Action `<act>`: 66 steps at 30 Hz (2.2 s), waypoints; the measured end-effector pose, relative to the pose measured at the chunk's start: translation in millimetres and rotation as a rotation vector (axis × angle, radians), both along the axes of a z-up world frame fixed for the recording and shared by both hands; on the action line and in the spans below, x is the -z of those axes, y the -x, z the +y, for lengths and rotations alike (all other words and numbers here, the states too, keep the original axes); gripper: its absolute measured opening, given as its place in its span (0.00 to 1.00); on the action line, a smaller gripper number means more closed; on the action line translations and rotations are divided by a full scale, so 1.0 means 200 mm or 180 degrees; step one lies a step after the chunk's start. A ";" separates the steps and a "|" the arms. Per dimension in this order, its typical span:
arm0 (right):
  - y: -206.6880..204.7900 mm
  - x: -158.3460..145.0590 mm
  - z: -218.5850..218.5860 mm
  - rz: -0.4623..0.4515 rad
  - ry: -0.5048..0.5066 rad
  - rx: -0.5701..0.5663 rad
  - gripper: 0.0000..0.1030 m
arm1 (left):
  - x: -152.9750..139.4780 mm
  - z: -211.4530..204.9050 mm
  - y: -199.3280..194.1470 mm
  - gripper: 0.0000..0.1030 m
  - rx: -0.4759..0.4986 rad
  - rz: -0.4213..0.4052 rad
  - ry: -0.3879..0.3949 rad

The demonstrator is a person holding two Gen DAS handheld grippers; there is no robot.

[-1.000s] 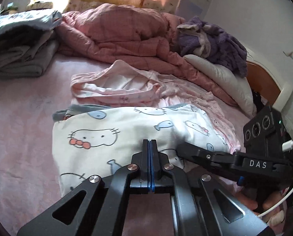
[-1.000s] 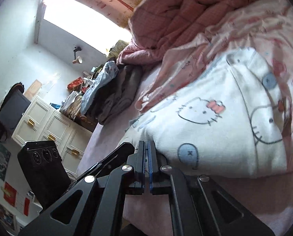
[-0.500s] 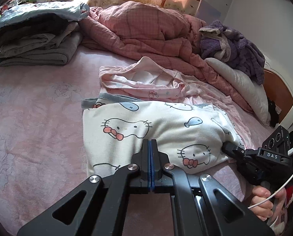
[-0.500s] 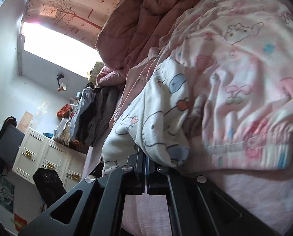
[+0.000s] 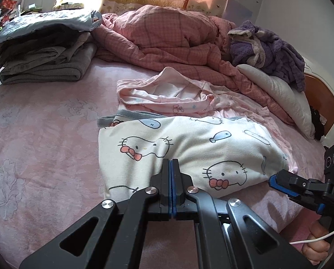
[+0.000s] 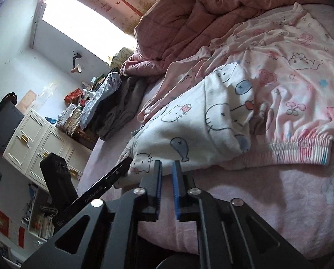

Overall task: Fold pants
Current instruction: 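Open both tools and withdraw from the folded white pants, then grasp the folded white Hello Kitty pants bundle with both tools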

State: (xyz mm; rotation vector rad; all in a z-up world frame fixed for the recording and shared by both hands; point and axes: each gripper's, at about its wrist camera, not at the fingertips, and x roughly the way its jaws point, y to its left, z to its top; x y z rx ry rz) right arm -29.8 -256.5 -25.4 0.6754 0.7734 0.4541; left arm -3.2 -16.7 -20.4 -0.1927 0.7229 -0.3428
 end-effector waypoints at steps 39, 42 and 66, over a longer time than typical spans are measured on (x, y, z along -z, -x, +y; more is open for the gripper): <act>0.10 -0.02 -0.13 -0.0095 0.0110 0.0414 0.45 | 0.10 0.04 -0.22 0.84 -0.0397 0.0512 0.1396; 0.10 -0.02 -0.12 -0.0093 0.0118 0.0402 0.45 | 0.12 0.05 -0.26 0.84 -0.0472 0.0456 0.1346; 0.05 0.07 0.14 0.0357 -0.0725 -0.0292 0.57 | -0.08 0.11 -0.08 0.28 -0.0537 0.0186 0.1274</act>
